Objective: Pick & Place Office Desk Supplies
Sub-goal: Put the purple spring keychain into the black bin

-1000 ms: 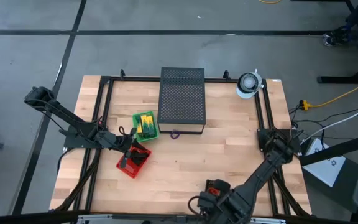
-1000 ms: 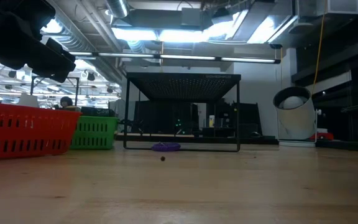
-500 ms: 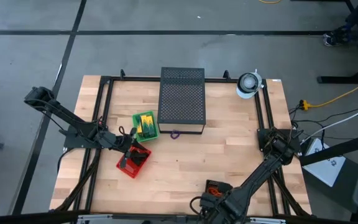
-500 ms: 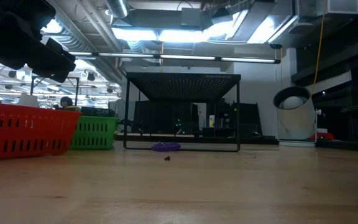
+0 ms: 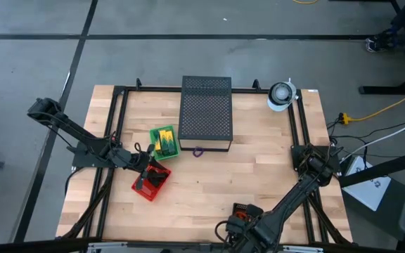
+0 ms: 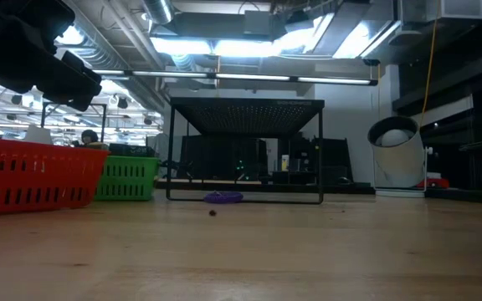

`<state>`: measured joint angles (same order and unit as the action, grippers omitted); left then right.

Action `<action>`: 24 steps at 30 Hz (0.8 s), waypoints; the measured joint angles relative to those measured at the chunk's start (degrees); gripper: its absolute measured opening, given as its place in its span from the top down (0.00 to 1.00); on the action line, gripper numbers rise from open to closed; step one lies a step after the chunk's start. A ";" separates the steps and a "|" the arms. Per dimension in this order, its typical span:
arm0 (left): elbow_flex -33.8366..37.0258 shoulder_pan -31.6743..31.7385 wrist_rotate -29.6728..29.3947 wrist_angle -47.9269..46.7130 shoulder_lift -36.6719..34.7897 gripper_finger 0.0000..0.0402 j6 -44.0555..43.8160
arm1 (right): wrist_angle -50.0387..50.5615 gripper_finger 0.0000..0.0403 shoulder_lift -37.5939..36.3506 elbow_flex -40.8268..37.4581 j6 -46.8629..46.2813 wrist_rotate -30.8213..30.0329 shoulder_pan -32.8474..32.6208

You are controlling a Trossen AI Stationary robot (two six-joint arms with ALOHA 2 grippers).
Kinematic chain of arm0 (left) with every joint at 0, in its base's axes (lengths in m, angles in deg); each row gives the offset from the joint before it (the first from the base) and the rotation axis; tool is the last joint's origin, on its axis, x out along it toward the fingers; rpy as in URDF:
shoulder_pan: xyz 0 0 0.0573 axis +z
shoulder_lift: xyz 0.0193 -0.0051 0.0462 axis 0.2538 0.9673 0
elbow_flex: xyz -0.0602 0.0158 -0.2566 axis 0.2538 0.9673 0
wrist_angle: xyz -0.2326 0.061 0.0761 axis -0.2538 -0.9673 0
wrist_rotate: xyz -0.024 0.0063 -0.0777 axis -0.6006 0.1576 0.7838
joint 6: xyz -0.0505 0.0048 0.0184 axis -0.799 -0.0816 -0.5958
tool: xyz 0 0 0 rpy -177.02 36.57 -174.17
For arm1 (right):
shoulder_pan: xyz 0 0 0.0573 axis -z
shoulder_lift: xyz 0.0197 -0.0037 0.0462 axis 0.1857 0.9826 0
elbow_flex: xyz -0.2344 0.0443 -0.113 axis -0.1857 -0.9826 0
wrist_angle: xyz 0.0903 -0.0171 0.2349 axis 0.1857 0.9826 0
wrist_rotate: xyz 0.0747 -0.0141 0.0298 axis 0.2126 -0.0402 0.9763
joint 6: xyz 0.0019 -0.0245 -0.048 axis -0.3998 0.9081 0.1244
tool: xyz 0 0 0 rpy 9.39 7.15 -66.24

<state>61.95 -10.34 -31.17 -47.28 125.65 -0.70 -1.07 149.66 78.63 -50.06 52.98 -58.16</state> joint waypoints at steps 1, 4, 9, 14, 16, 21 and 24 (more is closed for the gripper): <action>0.00 0.00 0.00 0.02 0.00 0.73 0.00 | -0.02 0.60 0.00 0.00 0.33 -0.03 0.00; 0.00 0.00 -0.09 0.00 0.00 0.73 0.03 | 0.37 0.54 0.00 0.76 2.61 -2.34 0.00; 0.00 0.00 -0.26 0.00 0.00 0.73 0.04 | 0.69 0.51 0.00 6.58 9.83 -15.51 1.49; 0.00 0.02 -0.49 0.02 0.01 0.73 0.08 | 1.19 0.53 -0.03 13.26 19.04 -32.26 6.05; 0.00 0.02 -0.50 0.02 0.01 0.73 0.09 | 1.21 0.55 -0.14 13.90 23.70 -34.54 8.69; 0.00 0.01 -0.52 0.01 0.01 0.73 0.19 | 1.12 0.57 -0.09 12.08 36.92 -29.19 16.64; 0.00 0.01 -0.52 0.02 0.01 0.73 0.22 | -1.31 0.57 -0.04 9.22 43.82 -25.39 21.07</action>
<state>61.95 -10.33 -31.69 -47.26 125.66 -0.49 -2.38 149.62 87.85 -6.24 27.59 -37.10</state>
